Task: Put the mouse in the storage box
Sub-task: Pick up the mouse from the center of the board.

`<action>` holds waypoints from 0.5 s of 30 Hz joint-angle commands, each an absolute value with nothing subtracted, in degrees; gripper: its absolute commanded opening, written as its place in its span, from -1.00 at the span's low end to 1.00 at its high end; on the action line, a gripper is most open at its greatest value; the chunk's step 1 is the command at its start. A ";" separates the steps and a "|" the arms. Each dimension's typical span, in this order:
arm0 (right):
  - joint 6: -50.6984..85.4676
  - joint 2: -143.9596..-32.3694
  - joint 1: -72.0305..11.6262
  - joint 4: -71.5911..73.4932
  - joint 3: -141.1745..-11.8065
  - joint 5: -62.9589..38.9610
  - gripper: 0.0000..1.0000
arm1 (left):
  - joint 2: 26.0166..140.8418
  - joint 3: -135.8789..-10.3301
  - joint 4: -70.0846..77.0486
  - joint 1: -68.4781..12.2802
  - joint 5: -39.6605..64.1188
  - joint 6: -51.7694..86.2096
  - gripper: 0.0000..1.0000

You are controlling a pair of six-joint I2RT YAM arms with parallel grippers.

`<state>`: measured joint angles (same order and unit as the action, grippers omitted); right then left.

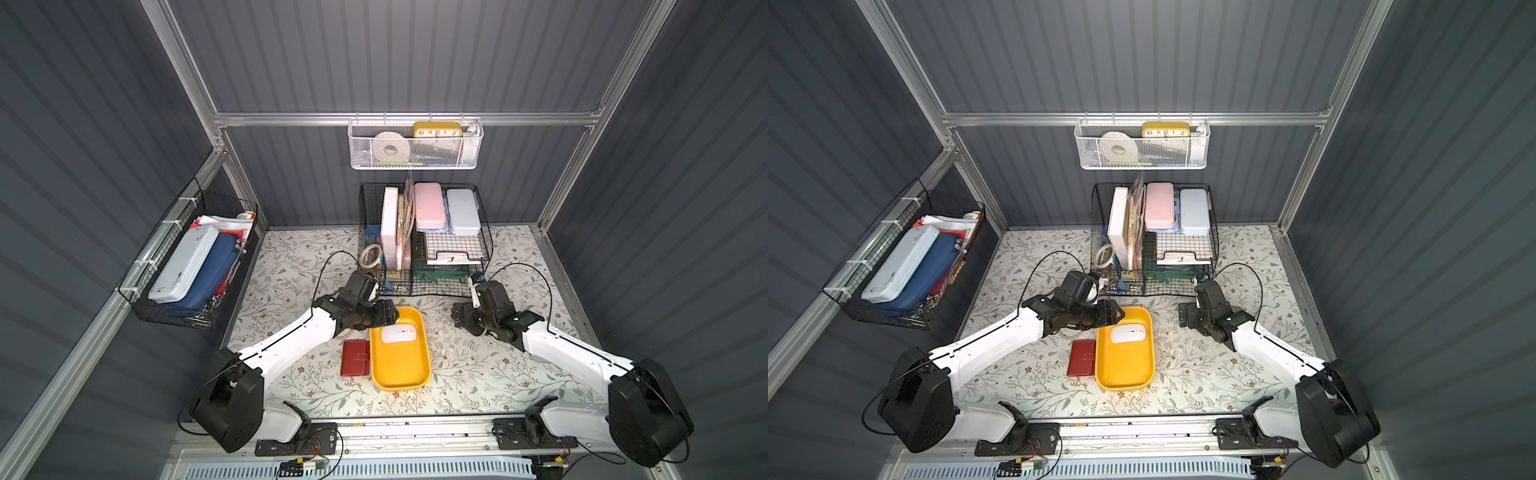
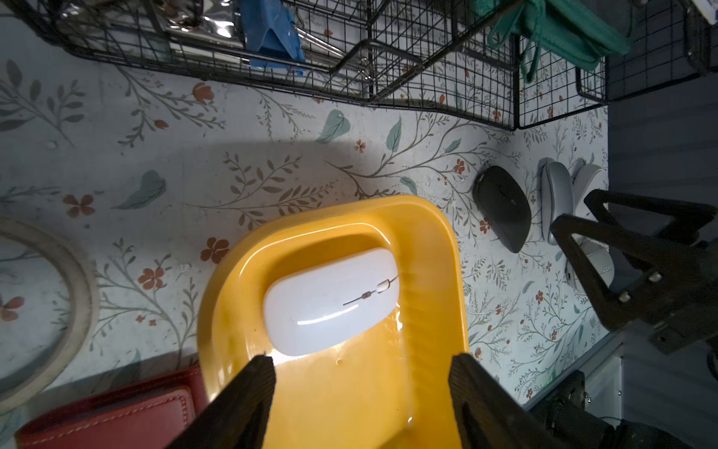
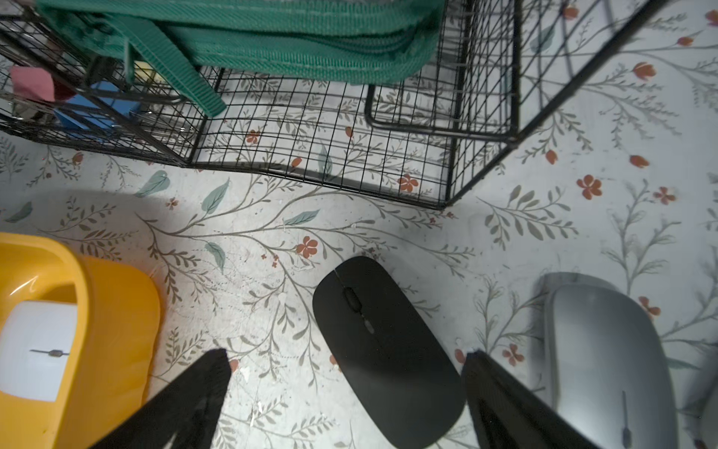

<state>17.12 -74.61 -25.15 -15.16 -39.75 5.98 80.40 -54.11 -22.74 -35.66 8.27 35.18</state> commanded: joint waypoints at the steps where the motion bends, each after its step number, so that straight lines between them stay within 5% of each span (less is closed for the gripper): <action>1: 17.19 -77.41 -23.79 -17.94 -42.32 1.47 0.97 | 78.97 -53.17 -24.35 -35.76 7.76 33.66 0.53; 15: 16.52 -87.63 -18.07 -20.12 -47.05 -5.25 0.98 | 78.22 -52.41 -23.88 -35.77 7.89 33.29 0.57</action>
<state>16.71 -86.28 -18.57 -18.79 -45.28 -3.25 79.44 -53.71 -23.20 -35.66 8.03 34.68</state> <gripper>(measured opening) 0.987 0.785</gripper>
